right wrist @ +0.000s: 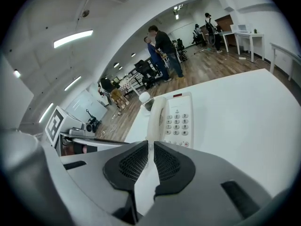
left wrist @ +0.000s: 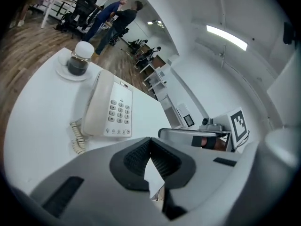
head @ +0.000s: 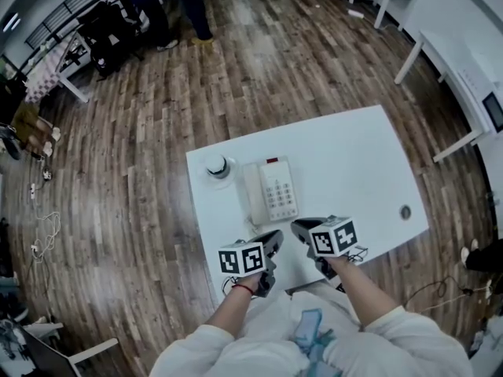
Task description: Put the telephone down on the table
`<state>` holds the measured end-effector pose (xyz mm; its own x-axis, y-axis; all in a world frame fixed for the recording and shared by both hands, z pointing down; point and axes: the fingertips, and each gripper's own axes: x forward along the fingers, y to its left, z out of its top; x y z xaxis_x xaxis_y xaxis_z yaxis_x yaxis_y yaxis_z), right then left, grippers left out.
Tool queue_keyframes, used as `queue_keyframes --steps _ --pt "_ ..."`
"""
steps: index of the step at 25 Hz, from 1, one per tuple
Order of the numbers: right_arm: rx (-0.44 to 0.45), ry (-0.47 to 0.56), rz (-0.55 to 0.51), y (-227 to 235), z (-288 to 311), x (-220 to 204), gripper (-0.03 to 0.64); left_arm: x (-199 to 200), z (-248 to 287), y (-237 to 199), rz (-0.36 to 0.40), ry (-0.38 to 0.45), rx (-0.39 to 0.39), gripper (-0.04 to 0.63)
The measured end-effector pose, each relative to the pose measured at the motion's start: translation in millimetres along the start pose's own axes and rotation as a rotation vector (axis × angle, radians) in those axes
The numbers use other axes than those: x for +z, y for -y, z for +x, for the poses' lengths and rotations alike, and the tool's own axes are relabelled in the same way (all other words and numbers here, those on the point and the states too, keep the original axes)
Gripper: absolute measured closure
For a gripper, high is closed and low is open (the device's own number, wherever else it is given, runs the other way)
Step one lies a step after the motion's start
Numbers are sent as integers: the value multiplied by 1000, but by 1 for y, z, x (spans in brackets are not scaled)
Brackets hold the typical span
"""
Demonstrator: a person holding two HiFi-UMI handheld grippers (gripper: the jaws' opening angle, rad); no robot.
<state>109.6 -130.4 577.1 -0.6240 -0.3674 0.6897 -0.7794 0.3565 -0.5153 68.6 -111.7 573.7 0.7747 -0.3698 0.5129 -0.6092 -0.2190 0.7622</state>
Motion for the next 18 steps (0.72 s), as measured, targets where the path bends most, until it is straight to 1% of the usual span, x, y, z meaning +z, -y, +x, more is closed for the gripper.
queue_keyframes --steps 2,3,6,9,10,13,18 --pt "19 45 -10 -8 -8 3 560 8 -7 9 53 36 -5 595" --pt "42 81 -17 -13 -13 6 558 14 -11 17 84 64 -22 595" --pt "121 226 -33 -28 -28 18 558 26 -21 35 191 142 -71 595" --pt "157 340 -45 -37 -41 28 558 32 -31 40 298 188 -68 595" --pt "168 364 -56 -41 -46 31 560 33 -34 42 315 199 -74 595" --pt "199 417 -101 -54 -59 39 558 37 -42 54 328 238 -120 595" --pt "234 531 -172 -72 -86 51 558 44 -54 87 396 327 -234 595"
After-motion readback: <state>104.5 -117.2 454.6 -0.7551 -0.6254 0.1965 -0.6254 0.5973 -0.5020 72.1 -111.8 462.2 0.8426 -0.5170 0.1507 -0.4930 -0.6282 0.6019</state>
